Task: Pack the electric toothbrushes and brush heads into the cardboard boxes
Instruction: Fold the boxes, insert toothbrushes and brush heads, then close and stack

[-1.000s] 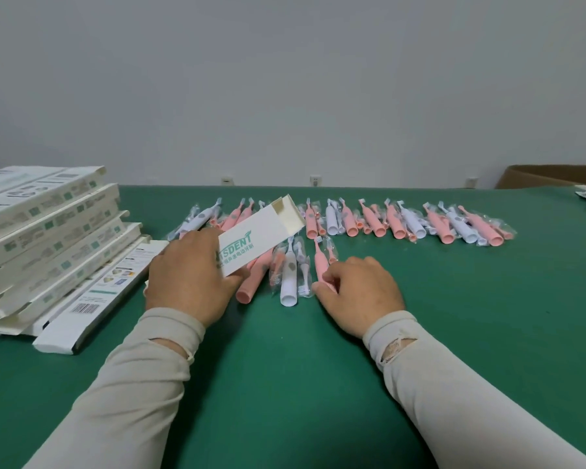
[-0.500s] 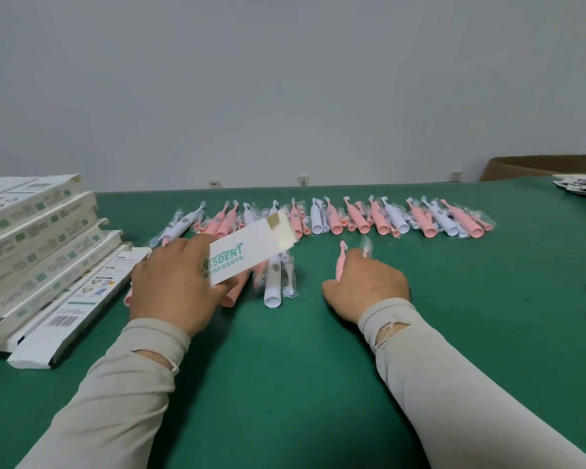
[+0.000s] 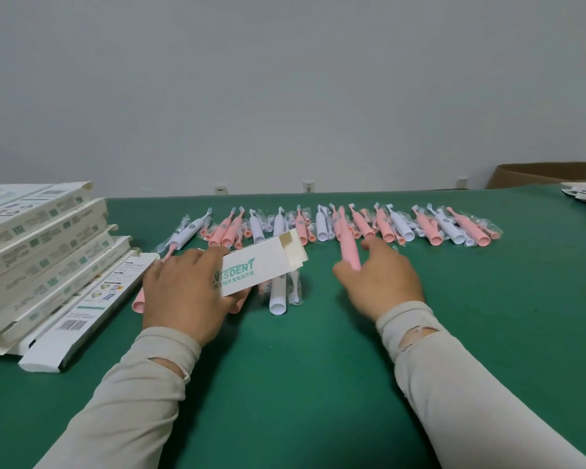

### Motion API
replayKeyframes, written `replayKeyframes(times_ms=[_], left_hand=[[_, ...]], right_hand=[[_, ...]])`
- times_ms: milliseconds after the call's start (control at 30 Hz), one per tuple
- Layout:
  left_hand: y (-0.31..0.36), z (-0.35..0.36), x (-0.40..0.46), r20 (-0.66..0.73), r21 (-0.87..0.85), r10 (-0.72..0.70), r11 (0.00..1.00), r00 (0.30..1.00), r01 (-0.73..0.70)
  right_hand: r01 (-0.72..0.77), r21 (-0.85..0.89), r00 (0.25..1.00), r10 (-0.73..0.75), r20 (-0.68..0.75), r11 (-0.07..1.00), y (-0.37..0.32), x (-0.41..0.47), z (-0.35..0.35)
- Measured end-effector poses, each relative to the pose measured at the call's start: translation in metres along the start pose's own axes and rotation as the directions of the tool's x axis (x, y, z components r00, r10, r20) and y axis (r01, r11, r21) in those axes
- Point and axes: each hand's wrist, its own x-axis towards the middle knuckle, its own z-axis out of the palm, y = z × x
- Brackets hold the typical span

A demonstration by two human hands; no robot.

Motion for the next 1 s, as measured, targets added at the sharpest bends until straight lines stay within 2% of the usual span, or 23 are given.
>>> replayKeyframes(times_ms=[33,67,100,167,267,367,567,700,800,1000], left_hand=[[-0.001,0.0,0.001,-0.005,0.003,0.002,1.0,1.0,-0.002],[-0.001,0.0,0.001,-0.006,0.009,0.006,1.0,1.0,-0.006],[-0.001,0.0,0.002,-0.005,0.016,0.012,1.0,1.0,-0.012],[-0.002,0.0,0.002,0.0,0.031,0.024,0.999,1.0,-0.024],[-0.002,-0.001,0.001,-0.006,0.032,0.039,0.999,0.999,-0.038],[-0.003,-0.002,0.001,-0.005,0.034,0.04,0.999,0.999,-0.04],[-0.003,-0.001,0.001,-0.018,0.01,0.074,0.997,0.997,-0.074],[-0.005,0.0,0.002,0.019,0.005,0.072,0.997,0.997,-0.072],[-0.005,0.0,0.002,0.027,0.012,0.092,0.996,0.995,-0.093],[-0.004,-0.002,0.001,0.038,-0.025,0.107,0.994,0.994,-0.106]], right_hand=[[0.0,0.296,1.0,0.003,-0.01,0.955,-0.001,-0.002,-0.004],[-0.003,0.568,1.0,0.001,0.004,0.823,-0.003,-0.004,-0.008],[-0.007,0.75,0.999,-0.023,0.029,0.662,-0.004,-0.006,-0.012],[-0.019,0.889,0.994,-0.084,0.065,0.458,-0.007,-0.011,-0.015],[-0.07,0.945,0.986,-0.12,0.113,0.321,-0.009,-0.013,-0.012],[-0.073,0.947,0.983,-0.14,0.122,0.313,-0.01,-0.014,-0.007],[-0.086,0.907,0.959,-0.213,0.188,0.412,-0.006,-0.015,-0.003],[-0.241,0.926,0.923,-0.226,0.312,0.291,-0.003,-0.015,-0.007],[-0.266,0.915,0.9,-0.262,0.349,0.304,-0.001,-0.015,-0.011],[-0.336,0.899,0.897,-0.196,0.397,0.283,0.002,-0.011,-0.012]])
